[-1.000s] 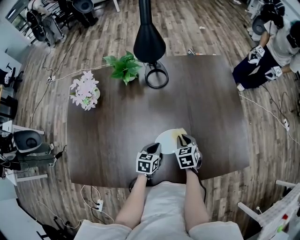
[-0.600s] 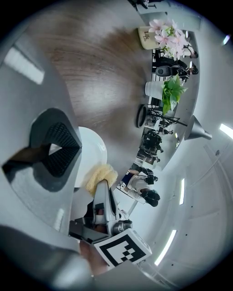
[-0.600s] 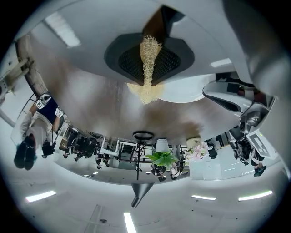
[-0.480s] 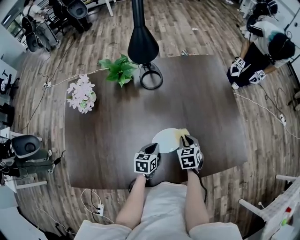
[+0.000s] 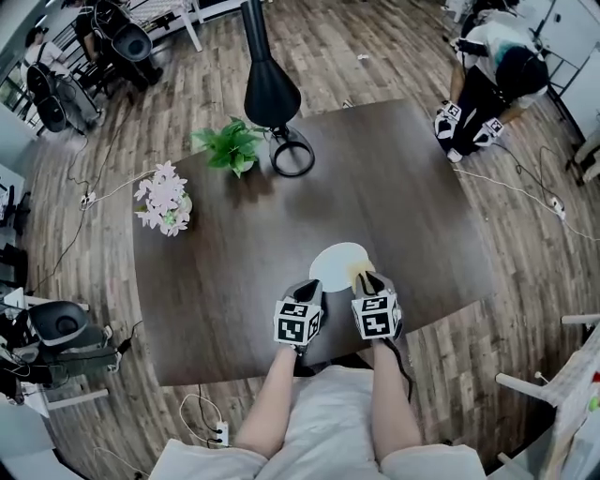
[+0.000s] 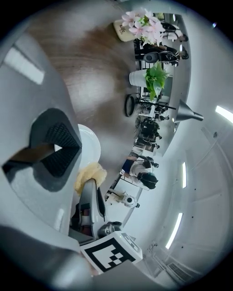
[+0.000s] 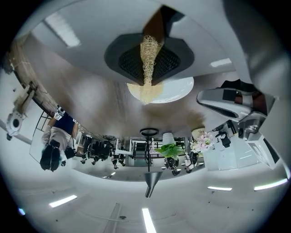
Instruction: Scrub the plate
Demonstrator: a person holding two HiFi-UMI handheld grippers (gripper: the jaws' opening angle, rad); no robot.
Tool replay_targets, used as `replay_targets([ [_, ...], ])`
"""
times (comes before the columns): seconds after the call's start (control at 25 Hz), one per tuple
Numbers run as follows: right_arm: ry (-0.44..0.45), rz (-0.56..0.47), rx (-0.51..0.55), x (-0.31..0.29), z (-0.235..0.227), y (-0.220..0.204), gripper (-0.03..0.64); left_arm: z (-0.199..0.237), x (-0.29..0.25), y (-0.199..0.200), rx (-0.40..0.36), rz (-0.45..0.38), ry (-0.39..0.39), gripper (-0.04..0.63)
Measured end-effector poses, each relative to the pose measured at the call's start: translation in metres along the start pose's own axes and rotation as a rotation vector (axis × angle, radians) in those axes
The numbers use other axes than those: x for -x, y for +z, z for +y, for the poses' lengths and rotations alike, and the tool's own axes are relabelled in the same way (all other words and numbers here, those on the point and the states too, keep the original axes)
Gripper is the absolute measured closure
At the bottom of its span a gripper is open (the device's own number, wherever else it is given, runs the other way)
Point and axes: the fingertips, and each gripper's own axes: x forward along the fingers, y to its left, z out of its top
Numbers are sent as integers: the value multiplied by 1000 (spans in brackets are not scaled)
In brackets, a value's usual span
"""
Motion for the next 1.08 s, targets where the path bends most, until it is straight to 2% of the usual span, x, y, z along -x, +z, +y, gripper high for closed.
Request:
replay_targets([
  [0.28,-61,-45,-54,26,17,-8,552,-10,26,0,-50,-21,-43,595],
  [0.56,-90,-71,-101,42,28,-16,552,-14,39,-7,-66,-27,-70,595],
  [1.08,-86,-92,-122,52,44,-13,552,-15,51,-4,-116,-30,-96,595],
])
